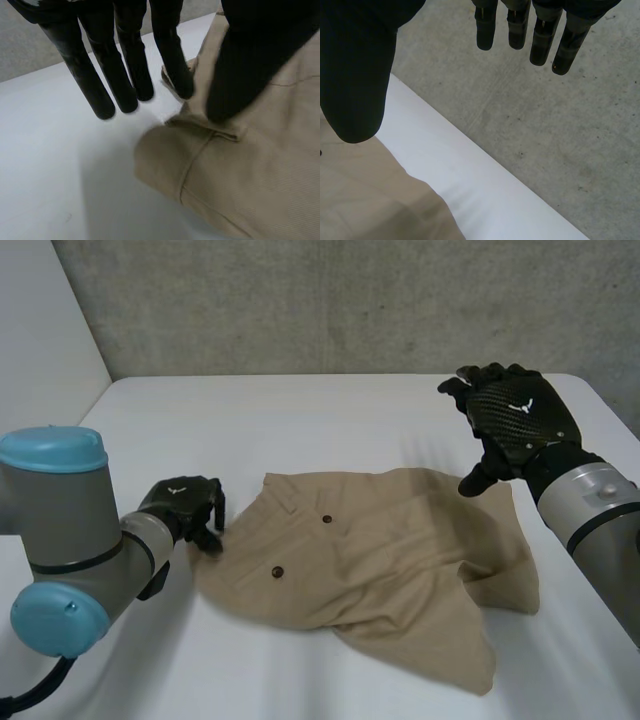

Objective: Fold the shorts.

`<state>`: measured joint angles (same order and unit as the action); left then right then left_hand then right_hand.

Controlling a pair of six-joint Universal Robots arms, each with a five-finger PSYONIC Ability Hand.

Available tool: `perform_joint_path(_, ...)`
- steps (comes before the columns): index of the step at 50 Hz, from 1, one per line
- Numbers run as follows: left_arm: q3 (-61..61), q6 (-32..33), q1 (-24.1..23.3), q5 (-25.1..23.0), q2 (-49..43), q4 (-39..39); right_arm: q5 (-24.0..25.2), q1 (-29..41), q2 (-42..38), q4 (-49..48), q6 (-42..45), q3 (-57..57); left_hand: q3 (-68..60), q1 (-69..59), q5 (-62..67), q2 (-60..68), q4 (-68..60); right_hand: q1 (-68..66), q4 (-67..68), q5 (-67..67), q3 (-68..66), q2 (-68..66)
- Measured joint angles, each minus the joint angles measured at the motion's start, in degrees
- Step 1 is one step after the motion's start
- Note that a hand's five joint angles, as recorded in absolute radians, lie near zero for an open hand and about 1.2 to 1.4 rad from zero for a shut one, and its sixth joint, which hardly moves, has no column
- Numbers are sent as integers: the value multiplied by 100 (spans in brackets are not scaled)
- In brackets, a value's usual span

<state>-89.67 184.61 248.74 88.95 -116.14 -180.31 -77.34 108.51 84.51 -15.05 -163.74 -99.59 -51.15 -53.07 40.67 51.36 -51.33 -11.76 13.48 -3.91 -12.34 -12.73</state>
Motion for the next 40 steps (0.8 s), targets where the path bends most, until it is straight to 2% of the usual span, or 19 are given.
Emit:
perform_joint_path(1,23,-1,9,4,-11,0,-4,3,-5,1,12,-1,-699,-732,729,746,-709,0,0,0,0,0)
perform_joint_path(5,118,5,45,22,-48,18,-11,15,-12,6,33,-6,-1574,-1197,1514,1610,-1605,0,0,0,0,0)
perform_joint_path(11,252,29,126,81,-79,71,-11,23,-8,10,28,-15,-1676,-1196,1515,1699,-1683,0,0,0,0,0)
perform_joint_path(20,459,16,655,382,60,75,-9,33,-5,11,25,-18,-1664,-1185,1504,1692,-1682,0,0,0,0,0)
perform_joint_path(21,465,11,699,392,82,92,-9,34,-7,10,25,-18,290,995,-361,-412,292,0,0,0,0,0)
perform_joint_path(23,454,1,727,347,106,140,-9,36,-11,7,27,-19,2165,3036,-2227,-2201,2203,0,0,0,0,0)
perform_joint_path(24,445,-3,724,307,111,166,-9,37,-15,6,28,-20,2734,3446,-2780,-2780,2788,0,0,0,0,0)
perform_joint_path(26,419,-12,697,146,116,253,-9,38,-26,4,35,-22,3313,3620,-3330,-3369,3383,0,0,0,0,0)
perform_joint_path(35,410,-56,569,-965,18,924,-10,44,-95,-1,112,-33,3364,3621,-3381,-3408,3431,0,0,0,0,0)
perform_joint_path(40,457,-51,563,-1178,-160,1207,-10,47,-112,-12,146,-43,3364,3611,-3377,-3407,3426,0,0,0,0,0)
